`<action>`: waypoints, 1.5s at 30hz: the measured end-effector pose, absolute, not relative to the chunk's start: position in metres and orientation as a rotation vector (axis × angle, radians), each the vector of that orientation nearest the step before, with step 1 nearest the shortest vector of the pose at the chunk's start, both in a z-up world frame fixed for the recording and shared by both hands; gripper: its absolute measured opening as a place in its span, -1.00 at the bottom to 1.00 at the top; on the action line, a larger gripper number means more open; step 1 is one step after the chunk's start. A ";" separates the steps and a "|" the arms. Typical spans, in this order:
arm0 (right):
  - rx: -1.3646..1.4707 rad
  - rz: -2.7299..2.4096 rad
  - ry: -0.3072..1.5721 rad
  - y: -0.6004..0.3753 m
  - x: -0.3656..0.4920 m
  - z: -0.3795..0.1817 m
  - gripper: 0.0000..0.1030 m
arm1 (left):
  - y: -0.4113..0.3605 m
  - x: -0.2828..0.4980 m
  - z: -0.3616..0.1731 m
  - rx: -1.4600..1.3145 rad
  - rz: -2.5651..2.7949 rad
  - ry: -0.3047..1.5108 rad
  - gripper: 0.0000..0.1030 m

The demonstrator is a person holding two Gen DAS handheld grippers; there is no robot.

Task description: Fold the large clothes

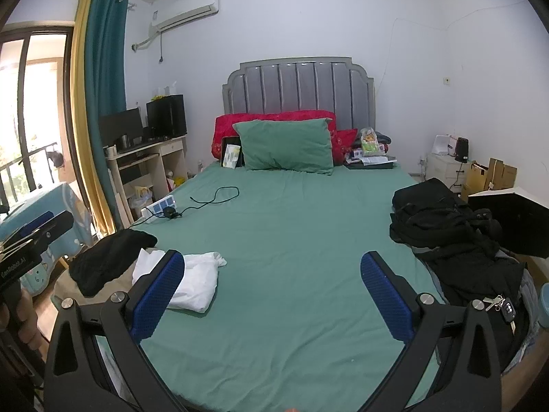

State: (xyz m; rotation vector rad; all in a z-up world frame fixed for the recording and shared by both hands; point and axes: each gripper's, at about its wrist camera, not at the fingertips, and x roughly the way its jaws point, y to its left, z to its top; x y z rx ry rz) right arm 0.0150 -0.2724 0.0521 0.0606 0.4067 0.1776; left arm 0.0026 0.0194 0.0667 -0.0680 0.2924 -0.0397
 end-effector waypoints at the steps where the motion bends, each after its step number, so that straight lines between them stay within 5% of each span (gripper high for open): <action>1: 0.059 0.178 0.407 -0.272 0.015 0.052 0.97 | 0.019 0.003 0.067 -0.069 -0.039 0.292 0.64; 45: 0.055 0.168 0.415 -0.267 0.017 0.049 0.97 | 0.007 0.004 0.061 -0.076 -0.040 0.302 0.64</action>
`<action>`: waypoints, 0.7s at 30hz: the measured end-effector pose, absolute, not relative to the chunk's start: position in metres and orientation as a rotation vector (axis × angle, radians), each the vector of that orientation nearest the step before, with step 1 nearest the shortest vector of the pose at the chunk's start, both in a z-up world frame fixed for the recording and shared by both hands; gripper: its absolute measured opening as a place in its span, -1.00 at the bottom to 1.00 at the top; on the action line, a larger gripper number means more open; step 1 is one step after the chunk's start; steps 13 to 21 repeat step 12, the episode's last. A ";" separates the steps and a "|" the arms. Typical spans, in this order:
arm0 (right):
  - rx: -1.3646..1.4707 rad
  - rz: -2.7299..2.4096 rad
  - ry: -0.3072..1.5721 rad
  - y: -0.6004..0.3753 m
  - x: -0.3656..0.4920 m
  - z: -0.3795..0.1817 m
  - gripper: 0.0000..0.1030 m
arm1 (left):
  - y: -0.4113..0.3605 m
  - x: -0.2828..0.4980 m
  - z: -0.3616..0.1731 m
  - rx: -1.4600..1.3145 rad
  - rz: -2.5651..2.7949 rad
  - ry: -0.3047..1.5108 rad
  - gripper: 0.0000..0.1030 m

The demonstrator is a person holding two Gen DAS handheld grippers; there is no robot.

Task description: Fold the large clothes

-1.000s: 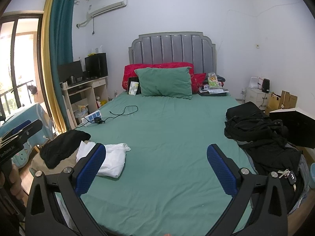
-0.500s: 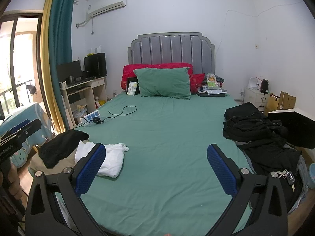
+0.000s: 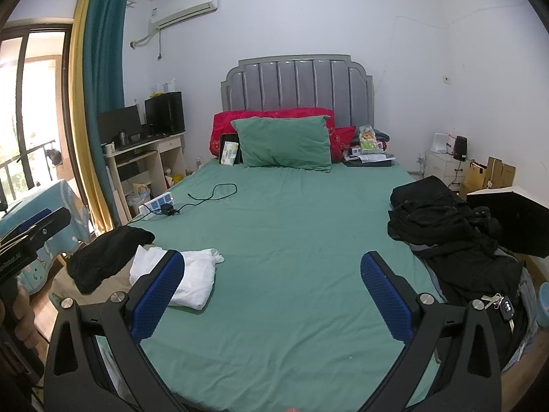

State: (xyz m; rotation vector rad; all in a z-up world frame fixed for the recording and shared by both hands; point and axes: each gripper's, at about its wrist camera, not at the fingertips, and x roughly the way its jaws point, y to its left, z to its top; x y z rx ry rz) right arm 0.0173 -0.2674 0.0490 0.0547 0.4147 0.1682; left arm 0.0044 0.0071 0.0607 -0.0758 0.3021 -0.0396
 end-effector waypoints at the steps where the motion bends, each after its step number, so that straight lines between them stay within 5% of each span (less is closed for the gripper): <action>1: 0.055 0.167 0.415 -0.267 0.017 0.049 0.97 | 0.007 0.004 0.061 -0.076 -0.042 0.303 0.64; 21: 0.052 0.161 0.422 -0.270 0.019 0.044 0.97 | -0.002 0.006 0.051 -0.068 -0.062 0.314 0.64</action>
